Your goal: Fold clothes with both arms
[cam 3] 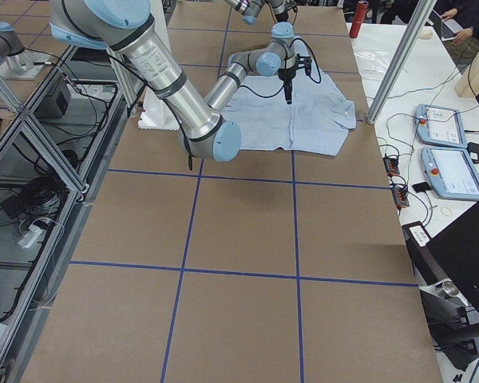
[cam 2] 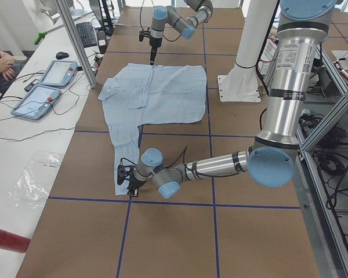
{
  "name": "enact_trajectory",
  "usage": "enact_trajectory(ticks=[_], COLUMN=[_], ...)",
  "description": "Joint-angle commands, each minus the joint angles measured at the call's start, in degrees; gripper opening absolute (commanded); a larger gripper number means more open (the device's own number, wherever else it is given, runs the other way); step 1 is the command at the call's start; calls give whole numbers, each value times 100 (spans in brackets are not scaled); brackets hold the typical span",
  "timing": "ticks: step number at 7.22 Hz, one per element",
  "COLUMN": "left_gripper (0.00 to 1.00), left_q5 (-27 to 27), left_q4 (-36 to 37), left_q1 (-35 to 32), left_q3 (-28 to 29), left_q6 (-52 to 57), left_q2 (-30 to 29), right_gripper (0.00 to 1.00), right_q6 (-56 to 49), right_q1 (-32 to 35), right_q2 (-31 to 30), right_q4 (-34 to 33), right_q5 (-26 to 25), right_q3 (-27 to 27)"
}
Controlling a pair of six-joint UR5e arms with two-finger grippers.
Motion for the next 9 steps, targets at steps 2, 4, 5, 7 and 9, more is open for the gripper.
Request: enact_trajectory(ticks=[2,4,5,7,9], left_gripper=[31,31,31,31,19], left_q5=[0,9,9,9,9], left_q4=[0,0,9,9,17], left_q1=[0,0,0,0,0], left_q3=[-3,5,6,6,-3], left_q6=[-23,-23,-23,-23,-40], left_q2=[0,0,0,0,0], right_gripper=[100,100,100,100,100], right_q6=[0,0,0,0,-9], right_q1=[0,0,0,0,0], right_q2=[0,0,0,0,0], right_q4=[0,0,0,0,0], right_q5=[0,0,0,0,0], right_q3=[3,3,3,3,3])
